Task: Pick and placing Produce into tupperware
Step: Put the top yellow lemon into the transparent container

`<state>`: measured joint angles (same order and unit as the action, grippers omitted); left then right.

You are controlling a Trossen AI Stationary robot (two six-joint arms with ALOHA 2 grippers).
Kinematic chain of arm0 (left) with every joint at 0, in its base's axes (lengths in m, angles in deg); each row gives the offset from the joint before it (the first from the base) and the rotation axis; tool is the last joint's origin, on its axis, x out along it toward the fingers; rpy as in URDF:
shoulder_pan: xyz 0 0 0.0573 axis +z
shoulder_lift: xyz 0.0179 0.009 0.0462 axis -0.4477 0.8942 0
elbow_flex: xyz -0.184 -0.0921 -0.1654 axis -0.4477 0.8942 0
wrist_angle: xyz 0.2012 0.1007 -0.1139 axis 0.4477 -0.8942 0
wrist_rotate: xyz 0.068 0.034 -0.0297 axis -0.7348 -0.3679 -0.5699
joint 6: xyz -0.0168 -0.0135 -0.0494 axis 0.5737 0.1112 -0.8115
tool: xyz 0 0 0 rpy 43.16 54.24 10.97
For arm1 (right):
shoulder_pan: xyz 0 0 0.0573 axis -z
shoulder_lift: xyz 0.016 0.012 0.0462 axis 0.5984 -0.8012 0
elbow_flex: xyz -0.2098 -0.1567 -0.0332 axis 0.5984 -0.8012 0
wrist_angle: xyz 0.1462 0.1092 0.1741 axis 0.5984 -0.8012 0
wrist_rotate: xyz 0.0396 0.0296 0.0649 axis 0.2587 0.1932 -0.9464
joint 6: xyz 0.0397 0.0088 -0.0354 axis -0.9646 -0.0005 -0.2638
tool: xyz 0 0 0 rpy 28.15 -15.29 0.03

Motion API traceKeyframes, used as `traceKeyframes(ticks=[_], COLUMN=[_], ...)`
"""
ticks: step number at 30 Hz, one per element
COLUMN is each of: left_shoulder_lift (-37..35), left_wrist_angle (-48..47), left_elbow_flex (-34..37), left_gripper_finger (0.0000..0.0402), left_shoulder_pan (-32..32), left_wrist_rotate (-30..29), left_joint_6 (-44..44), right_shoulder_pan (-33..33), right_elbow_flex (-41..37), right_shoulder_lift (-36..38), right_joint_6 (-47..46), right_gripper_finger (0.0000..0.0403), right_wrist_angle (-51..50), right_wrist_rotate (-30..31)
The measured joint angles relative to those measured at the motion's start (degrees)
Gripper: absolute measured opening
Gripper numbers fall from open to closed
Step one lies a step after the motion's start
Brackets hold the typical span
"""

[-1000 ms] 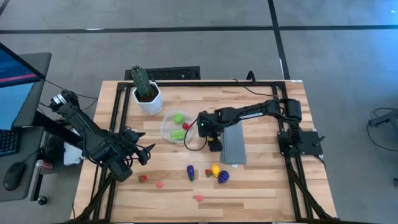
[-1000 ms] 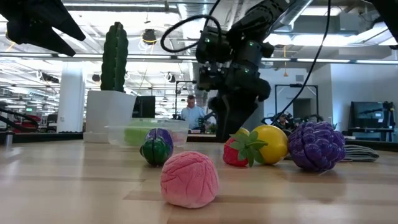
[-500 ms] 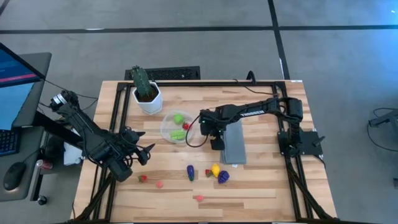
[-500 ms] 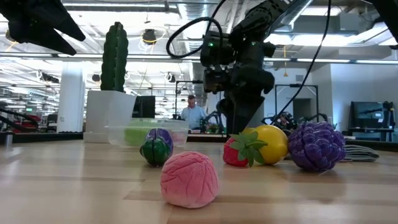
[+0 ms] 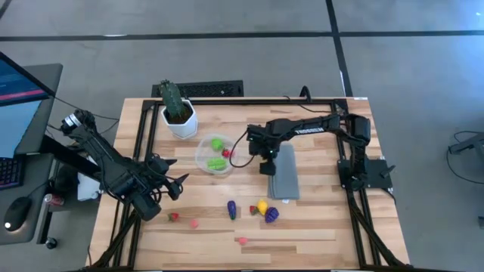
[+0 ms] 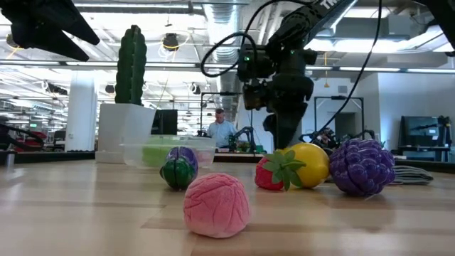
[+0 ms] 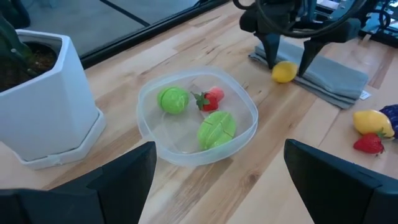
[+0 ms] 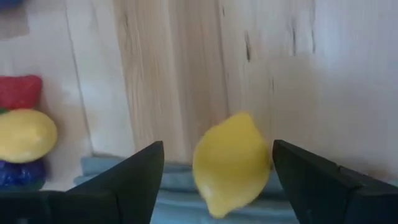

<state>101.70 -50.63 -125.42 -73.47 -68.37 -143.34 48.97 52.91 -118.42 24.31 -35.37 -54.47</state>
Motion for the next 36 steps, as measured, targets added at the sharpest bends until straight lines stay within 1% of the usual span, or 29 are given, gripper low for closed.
traceKeyframes(ticks=[3,6,14,19,23,30,36], left_shoulder_lift=[0.0,0.0,0.01,0.0,0.0,0.0,0.0], left_wrist_angle=[-0.08,-0.25,-0.71,-0.72,-0.74,-0.74,-0.74], left_elbow_flex=[0.0,0.0,0.0,0.0,0.0,0.0,0.0], left_gripper_finger=[0.0343,0.0343,0.0343,0.0343,0.0343,0.0343,0.0343], left_shoulder_pan=[-0.01,0.0,-0.01,-0.01,0.0,0.0,0.0], left_wrist_rotate=[-0.25,-0.39,-0.48,-0.48,-0.48,-0.48,-0.48], left_joint_6=[0.02,0.04,0.02,0.02,0.0,-0.28,-0.28], right_shoulder_pan=[-0.11,-0.26,-0.53,-1.4,-1.86,-2.08,-2.17], right_elbow_flex=[0.0,0.0,0.0,0.0,-0.01,-2.47,-2.62], right_shoulder_lift=[-0.02,-0.02,-0.04,-0.08,-0.62,-0.68,-0.68], right_joint_6=[0.06,0.16,0.36,0.71,0.85,-0.04,-0.88], right_gripper_finger=[0.0339,0.0342,0.033,0.0331,0.033,0.0326,0.0322], right_wrist_angle=[-0.35,-0.36,0.93,1.49,1.74,1.66,2.39], right_wrist_rotate=[0.56,2.12,3.69,4.4,6.18,6.35,7.54])
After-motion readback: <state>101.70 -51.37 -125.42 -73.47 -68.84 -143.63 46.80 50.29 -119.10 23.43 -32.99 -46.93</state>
